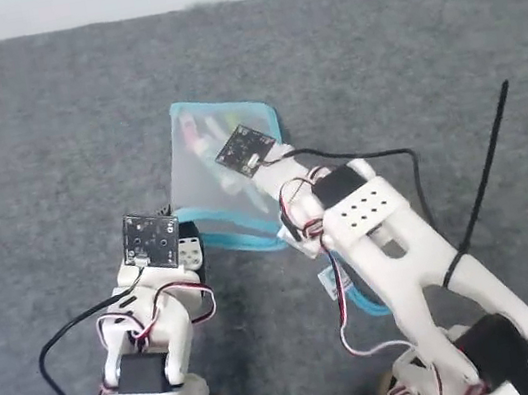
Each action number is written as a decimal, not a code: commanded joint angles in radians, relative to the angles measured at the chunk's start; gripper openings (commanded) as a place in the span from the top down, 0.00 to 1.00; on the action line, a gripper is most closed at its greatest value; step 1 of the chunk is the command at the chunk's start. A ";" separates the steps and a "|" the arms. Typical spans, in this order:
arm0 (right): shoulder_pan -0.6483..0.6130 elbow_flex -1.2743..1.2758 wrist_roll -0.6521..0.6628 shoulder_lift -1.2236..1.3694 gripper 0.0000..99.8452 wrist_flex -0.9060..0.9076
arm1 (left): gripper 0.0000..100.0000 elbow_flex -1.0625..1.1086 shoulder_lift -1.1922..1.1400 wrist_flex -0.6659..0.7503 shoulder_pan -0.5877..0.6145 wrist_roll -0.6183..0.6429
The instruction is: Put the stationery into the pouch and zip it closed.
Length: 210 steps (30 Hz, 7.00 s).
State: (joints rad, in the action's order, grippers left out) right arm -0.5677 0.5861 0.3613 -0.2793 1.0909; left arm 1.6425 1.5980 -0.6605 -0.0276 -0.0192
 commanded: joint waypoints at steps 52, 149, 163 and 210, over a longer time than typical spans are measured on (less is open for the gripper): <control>-0.740 -0.002 0.049 -0.593 0.96 0.165 | 0.99 -0.070 0.006 -0.026 0.219 0.037; -0.410 -0.226 -0.084 -0.346 0.99 0.147 | 0.99 -0.050 0.003 -0.012 0.043 0.054; -0.397 -0.068 -0.018 -0.440 0.77 0.205 | 0.99 -0.148 -0.222 0.049 0.109 0.060; -0.237 0.489 0.354 -0.572 0.69 -0.415 | 0.99 -0.232 -0.224 -0.078 0.071 0.051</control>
State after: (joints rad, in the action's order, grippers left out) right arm -0.7979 1.0940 0.7066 -0.8239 0.7534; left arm 1.4876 1.3771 -0.7342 0.0491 0.0453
